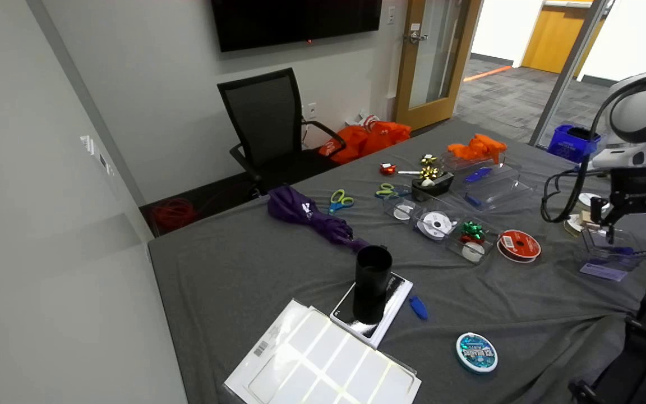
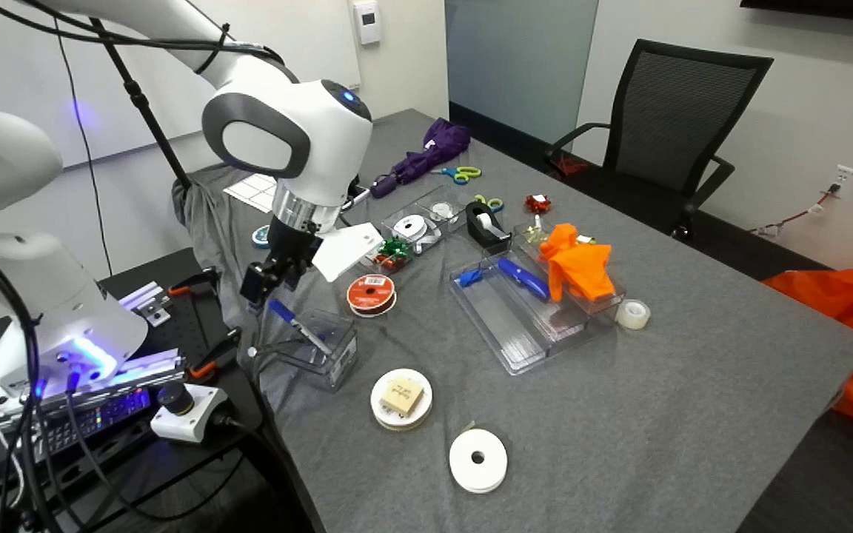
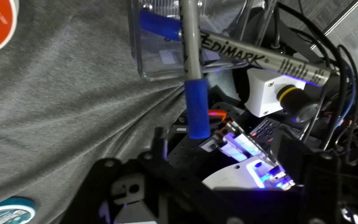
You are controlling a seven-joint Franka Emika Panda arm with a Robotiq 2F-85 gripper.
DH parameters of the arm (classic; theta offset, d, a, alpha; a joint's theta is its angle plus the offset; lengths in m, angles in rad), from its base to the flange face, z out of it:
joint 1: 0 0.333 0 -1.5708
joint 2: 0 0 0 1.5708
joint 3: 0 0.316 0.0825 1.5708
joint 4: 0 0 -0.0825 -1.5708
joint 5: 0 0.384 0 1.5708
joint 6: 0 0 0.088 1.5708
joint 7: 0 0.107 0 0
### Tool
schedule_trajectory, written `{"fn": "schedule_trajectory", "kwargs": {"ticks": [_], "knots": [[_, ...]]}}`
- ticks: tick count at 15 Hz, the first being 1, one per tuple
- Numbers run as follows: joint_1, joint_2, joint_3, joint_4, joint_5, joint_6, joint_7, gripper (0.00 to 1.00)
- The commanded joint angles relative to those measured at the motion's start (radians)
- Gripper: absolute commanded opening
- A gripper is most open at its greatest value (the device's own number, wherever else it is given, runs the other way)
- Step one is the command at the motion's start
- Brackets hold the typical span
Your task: Remove the blue marker from the container on the back left side of the table and put it in the container at the front.
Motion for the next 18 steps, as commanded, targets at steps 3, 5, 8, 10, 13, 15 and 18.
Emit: {"fn": "schedule_trajectory", "kwargs": {"ticks": [3,5,8,10,13,15,18], "knots": [[0.249,-0.192,-0.285,-0.048,0.268,0.011,0.051,1.0],[0.359,-0.214,-0.395,-0.039,0.305,0.016,0.135,1.0],[0.508,-0.21,-0.514,-0.008,0.329,0.026,0.329,1.0],[0.598,-0.184,-0.572,0.027,0.345,0.023,0.469,1.0],[0.699,-0.129,-0.617,0.108,0.375,0.005,0.696,1.0],[0.743,-0.089,-0.632,0.168,0.402,-0.004,0.83,1.0],[0.78,-0.025,-0.64,0.255,0.438,-0.003,0.989,1.0]]}}
